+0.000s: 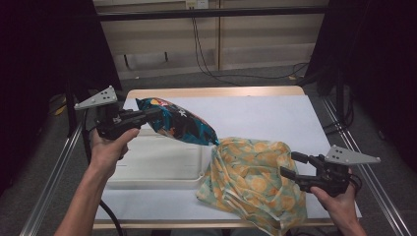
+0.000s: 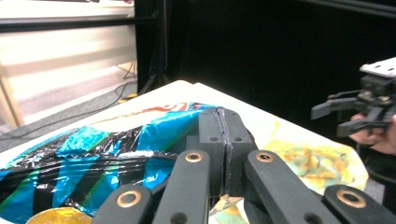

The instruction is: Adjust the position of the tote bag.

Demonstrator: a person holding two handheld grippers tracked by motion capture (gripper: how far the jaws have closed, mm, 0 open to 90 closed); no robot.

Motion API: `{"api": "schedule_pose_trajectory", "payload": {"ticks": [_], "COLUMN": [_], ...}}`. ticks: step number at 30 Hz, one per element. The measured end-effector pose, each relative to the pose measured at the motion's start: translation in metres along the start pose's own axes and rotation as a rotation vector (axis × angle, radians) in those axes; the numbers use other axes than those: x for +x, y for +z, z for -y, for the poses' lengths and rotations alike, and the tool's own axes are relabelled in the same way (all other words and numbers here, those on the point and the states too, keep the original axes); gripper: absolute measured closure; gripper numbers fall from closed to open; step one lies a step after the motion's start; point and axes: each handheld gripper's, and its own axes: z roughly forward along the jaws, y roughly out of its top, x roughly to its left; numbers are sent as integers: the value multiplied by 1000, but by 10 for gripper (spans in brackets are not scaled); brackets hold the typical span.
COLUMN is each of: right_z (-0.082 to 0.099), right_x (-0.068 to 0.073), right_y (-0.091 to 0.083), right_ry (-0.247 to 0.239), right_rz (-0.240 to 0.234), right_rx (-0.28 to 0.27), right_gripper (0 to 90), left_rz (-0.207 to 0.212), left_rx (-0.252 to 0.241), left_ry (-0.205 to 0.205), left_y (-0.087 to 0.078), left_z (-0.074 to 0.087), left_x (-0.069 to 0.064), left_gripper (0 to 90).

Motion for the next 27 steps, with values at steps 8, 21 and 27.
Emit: {"api": "schedule_pose_trajectory", "payload": {"ticks": [8,21,27], "right_z": [10,11,10], "right_x": [10,8,7], "right_y": [-5,-3,-5], "right_ry": [10,8,10], "right_rz": [-5,3,14], "right_rx": [-15,-20,-29], "right_gripper": [272,272,272], "left_rz": [-32,-31,-30], "left_rx": [25,104,140], "left_ry": [-16,-11,-42], "left_y": [-6,-4,3], "left_z": [8,18,34], "left_x": [17,27,37], "left_gripper": [893,893,893]}}
